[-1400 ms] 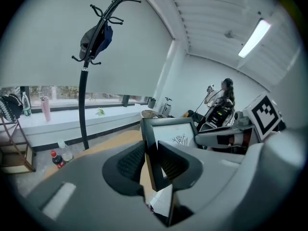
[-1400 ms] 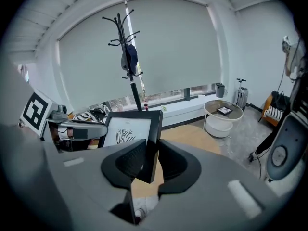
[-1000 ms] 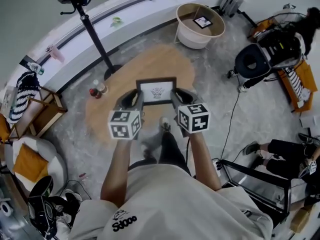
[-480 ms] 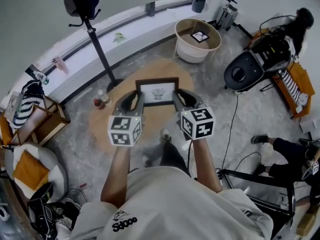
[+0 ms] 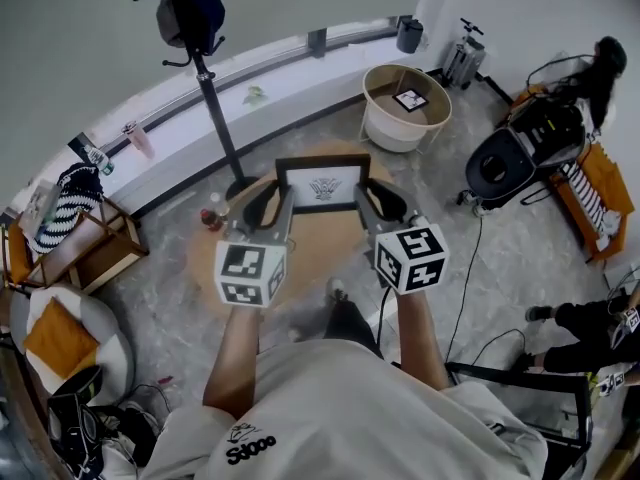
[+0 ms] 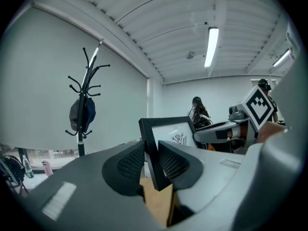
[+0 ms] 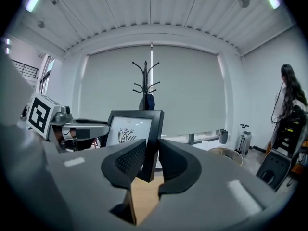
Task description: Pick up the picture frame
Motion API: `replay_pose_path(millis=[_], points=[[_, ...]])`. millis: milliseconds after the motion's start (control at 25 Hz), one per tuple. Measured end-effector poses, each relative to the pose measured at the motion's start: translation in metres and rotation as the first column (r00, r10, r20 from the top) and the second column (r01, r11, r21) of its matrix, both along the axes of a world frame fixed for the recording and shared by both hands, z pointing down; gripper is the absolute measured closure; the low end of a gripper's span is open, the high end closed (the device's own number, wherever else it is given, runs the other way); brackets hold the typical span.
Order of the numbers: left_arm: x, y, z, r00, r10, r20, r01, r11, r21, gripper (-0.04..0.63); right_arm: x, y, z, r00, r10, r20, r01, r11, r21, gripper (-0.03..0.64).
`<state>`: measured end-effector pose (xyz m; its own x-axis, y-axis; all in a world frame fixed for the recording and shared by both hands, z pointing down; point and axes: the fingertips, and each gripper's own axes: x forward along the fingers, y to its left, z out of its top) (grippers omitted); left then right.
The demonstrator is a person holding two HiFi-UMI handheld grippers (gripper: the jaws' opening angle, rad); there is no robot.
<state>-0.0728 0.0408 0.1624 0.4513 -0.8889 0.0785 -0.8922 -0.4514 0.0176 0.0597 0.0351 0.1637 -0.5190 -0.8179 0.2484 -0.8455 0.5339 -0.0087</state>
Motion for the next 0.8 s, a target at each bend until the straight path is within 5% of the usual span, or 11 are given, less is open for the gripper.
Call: replay_pose_path(millis=[800], points=[[-0.006,0.027,-0.055,1.0,0.003,0.008,-0.004,0.986,0.166,0.495,-0.005,0.025,-0.055,0.999,-0.037,0.006,0.036,0.987,0.154,0.529]])
